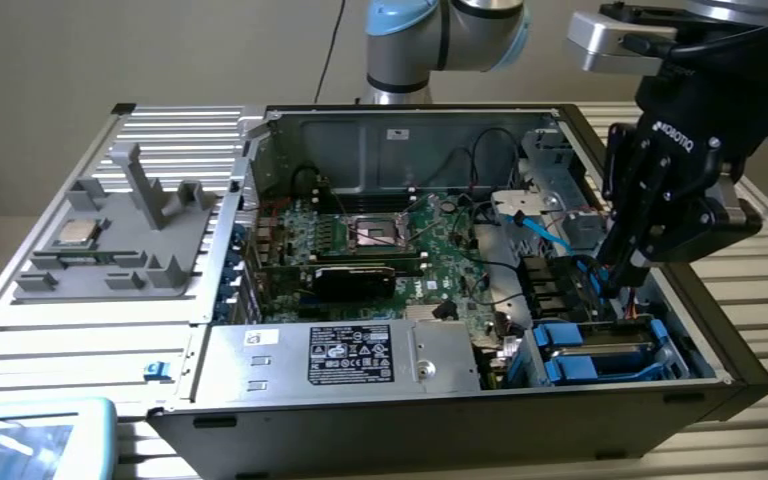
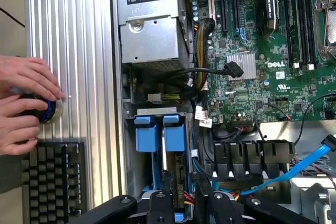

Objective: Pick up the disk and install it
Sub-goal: 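Insert the first disk wire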

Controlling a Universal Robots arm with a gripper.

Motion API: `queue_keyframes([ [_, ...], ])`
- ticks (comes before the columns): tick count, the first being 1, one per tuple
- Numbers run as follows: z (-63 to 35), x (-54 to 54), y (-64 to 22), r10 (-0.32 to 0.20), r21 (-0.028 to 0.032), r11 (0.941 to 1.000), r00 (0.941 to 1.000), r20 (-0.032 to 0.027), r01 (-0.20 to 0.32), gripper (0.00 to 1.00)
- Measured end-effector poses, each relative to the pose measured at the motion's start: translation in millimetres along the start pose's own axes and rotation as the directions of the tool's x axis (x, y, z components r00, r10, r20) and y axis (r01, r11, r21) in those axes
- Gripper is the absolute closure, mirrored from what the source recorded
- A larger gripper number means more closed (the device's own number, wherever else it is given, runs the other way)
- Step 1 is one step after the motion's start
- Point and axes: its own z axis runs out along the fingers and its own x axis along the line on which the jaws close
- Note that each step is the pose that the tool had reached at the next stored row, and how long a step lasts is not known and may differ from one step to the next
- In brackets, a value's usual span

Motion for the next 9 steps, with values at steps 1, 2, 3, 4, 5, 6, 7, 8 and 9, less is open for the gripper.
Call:
queue_keyframes([
  [1,0.6,-0.1,0.0,0.000,0.0000,1.0000,1.0000,0.0000,0.000,0.70],
  [2,1.4,-0.2,0.0,0.000,0.0000,1.0000,1.0000,-0.0001,0.000,0.70],
  [3,2.2,-0.3,0.0,0.000,0.0000,1.0000,1.0000,-0.0002,0.000,0.70],
  [4,3.1,-0.5,0.1,0.000,0.0000,1.0000,1.0000,-0.0003,0.000,0.70],
  [5,4.1,-0.6,0.5,0.000,-0.0001,1.0000,1.0000,-0.0003,0.000,0.70],
  [6,5.5,-0.8,0.7,0.000,0.0000,1.0000,1.0000,-0.0003,0.000,0.70],
  [7,7.1,-1.0,0.8,0.000,0.0000,1.0000,1.0000,-0.0002,0.000,0.70],
  [8,8.9,-1.4,0.8,0.000,0.0000,1.0000,1.0000,-0.0003,0.000,0.70],
  [9,10.6,-1.6,0.7,0.000,0.0000,1.0000,1.0000,-0.0004,0.000,0.70],
])
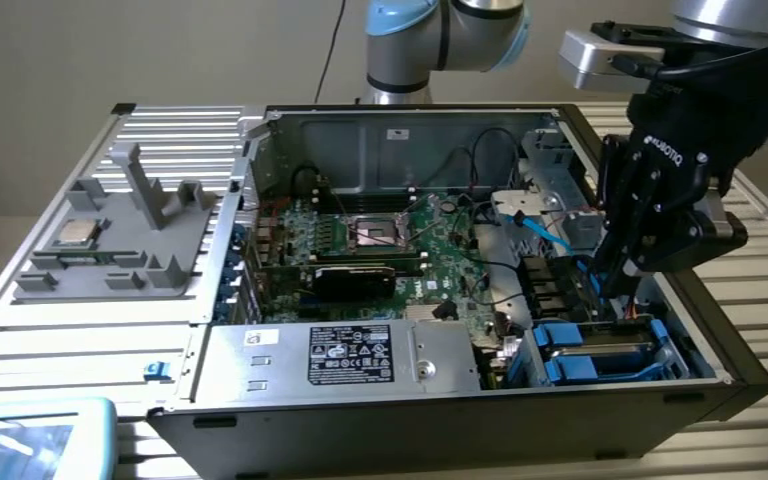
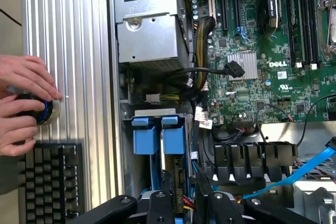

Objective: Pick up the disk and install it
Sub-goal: 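Insert the first disk wire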

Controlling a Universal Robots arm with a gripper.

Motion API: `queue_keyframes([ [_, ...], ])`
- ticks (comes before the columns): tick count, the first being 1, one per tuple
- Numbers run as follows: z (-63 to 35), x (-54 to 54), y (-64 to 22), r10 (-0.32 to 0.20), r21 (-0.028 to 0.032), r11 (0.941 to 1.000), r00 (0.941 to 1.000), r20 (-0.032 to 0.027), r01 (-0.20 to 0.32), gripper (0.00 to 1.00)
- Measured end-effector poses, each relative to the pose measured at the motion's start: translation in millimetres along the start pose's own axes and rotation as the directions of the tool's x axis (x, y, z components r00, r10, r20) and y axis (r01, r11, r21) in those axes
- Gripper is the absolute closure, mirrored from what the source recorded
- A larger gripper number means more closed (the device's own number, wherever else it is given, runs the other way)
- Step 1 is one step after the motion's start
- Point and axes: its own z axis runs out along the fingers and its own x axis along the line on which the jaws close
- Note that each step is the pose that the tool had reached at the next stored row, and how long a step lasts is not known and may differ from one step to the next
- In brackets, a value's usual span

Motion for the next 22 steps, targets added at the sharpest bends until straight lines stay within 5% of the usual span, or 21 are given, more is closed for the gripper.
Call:
queue_keyframes([
  [22,12.2,-5.1,1.1,0.000,-0.0017,1.0000,1.0000,0.0001,0.000,0.72],
])
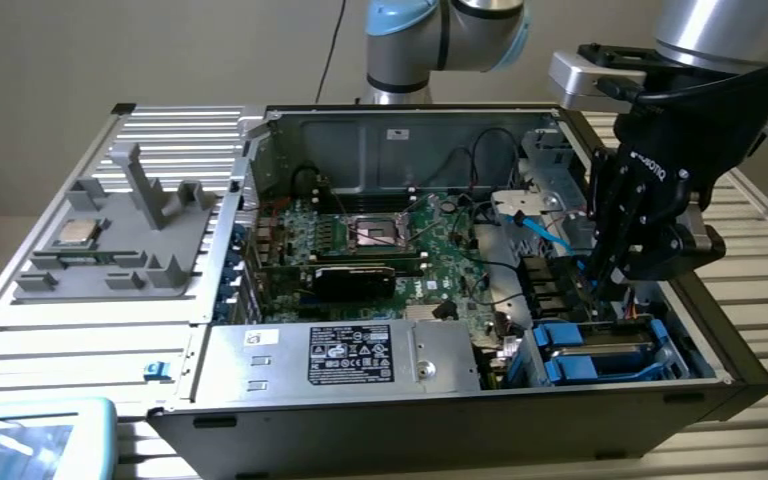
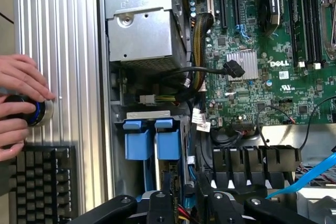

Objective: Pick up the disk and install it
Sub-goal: 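Insert the first disk wire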

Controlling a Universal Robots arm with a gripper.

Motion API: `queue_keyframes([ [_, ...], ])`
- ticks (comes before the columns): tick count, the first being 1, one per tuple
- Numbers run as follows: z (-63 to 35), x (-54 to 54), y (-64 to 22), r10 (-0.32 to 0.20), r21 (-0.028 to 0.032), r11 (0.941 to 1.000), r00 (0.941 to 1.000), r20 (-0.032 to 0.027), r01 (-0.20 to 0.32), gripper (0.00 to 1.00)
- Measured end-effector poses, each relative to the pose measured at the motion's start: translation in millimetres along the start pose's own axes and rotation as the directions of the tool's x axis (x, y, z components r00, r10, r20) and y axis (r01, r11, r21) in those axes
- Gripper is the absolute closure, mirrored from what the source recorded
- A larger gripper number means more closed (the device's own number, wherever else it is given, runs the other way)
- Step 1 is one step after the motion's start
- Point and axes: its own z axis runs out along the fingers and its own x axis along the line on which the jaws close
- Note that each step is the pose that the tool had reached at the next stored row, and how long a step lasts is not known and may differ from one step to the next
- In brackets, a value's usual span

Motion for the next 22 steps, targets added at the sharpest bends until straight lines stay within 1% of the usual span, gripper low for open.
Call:
queue_keyframes([
  [1,0.1,0.0,0.0,0.000,0.0000,1.0000,1.0000,0.0005,0.000,0.72],
  [3,0.3,-0.1,0.0,0.000,-0.0002,1.0000,1.0000,0.0028,0.000,0.84],
  [7,0.5,0.3,-0.1,-0.001,-0.0012,1.0000,0.9999,0.0119,0.001,0.84],
  [22,0.4,0.4,-0.1,-0.001,-0.0013,1.0000,0.9999,0.0122,0.001,0.84],
])
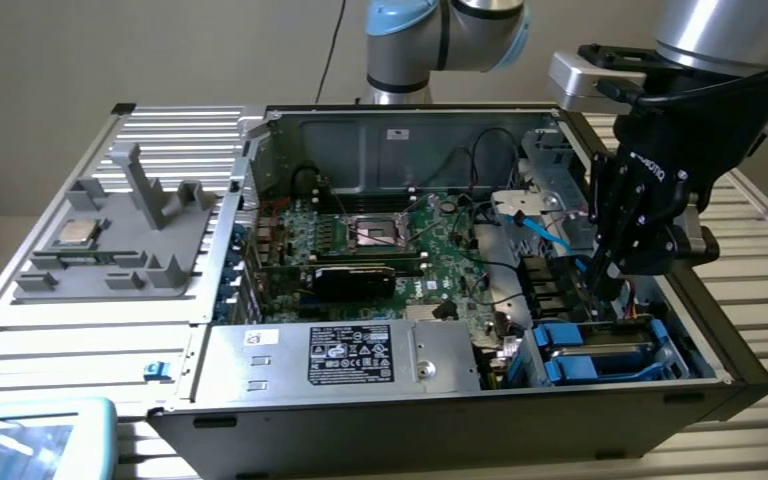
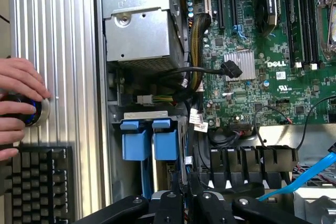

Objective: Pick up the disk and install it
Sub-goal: 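Insert the first disk wire, then insert the second disk wire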

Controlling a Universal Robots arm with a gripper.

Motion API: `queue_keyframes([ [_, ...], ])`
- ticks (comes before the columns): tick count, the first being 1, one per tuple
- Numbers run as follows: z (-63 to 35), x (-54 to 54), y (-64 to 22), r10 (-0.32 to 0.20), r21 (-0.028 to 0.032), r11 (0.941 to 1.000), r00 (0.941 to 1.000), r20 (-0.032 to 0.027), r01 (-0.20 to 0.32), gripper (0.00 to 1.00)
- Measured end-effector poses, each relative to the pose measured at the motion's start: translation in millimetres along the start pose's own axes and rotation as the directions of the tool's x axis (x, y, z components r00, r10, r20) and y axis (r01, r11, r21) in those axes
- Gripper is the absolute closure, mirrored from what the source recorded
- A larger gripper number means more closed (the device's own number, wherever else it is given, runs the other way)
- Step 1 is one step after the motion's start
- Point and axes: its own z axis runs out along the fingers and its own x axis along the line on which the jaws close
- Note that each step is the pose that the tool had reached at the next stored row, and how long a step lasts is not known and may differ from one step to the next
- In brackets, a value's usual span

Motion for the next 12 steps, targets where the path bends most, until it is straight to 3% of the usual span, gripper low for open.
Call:
queue_keyframes([
  [1,0.0,0.3,0.0,0.000,0.0000,1.0000,1.0000,0.0003,0.000,0.84],
  [2,0.1,2.0,-0.2,0.000,-0.0005,1.0000,1.0000,0.0071,0.000,0.84],
  [6,1.6,10.1,-0.9,-0.002,-0.0039,1.0000,0.9986,0.0524,0.003,0.84],
  [7,2.1,12.9,-1.1,-0.003,-0.0045,1.0000,0.9982,0.0597,0.003,0.84],
  [10,4.2,21.7,-1.5,-0.003,-0.0055,1.0000,0.9974,0.0723,0.004,0.84],
  [12,6.2,28.3,-2.1,-0.004,-0.0064,1.0000,0.9964,0.0845,0.004,0.84],
])
